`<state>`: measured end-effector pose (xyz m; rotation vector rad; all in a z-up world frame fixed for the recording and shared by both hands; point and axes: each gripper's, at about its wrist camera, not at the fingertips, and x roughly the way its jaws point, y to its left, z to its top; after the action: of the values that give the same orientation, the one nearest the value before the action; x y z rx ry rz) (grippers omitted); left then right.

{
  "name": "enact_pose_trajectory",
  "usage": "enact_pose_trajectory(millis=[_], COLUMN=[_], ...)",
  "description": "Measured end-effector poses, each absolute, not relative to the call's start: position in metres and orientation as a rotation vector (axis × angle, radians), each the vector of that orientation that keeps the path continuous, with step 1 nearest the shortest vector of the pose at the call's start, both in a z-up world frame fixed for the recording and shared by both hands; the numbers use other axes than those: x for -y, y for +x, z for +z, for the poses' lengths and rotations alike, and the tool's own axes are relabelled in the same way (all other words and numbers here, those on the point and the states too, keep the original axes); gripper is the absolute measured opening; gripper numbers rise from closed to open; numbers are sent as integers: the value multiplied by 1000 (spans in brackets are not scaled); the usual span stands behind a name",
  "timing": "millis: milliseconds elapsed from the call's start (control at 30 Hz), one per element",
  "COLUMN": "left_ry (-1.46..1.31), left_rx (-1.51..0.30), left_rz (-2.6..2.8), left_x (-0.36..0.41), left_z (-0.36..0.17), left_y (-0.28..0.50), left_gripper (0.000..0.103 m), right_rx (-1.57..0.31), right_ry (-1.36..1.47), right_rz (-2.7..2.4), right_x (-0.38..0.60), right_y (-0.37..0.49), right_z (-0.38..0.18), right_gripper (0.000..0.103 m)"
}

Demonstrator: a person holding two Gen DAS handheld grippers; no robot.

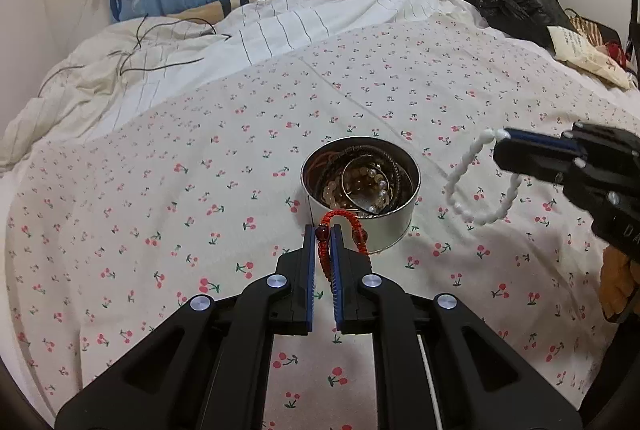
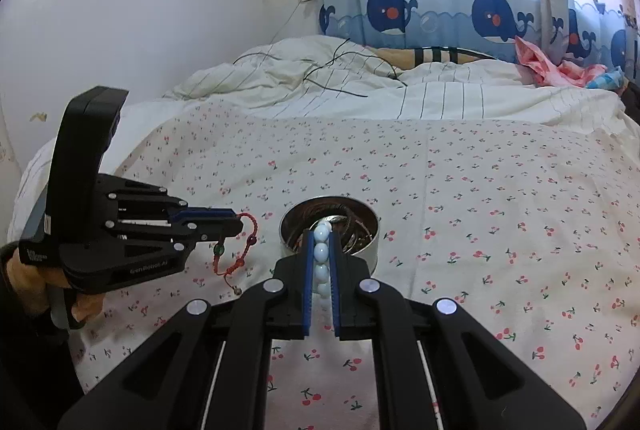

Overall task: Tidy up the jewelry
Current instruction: 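Drop the red cord bracelet into the tin from the left tool while the right tool carries the white bracelet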

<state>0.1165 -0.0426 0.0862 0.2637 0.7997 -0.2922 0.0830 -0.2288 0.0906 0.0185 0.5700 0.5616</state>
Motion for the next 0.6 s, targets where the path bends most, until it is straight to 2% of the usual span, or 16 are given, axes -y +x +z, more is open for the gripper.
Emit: enact_pose_trajectory(millis=[200,600], left_ry=[282,29], left_rx=[-798,-809], left_rz=[-297,-419], left_x=[51,49], left_z=[89,122], left_y=[115,159], left_gripper=[7,7], right_rx=[-566,-566], right_ry=[31,121], right_rz=[553,530], right_x=[232,249], right_y=[84,90], right_z=[93,96], right_gripper=[8,8])
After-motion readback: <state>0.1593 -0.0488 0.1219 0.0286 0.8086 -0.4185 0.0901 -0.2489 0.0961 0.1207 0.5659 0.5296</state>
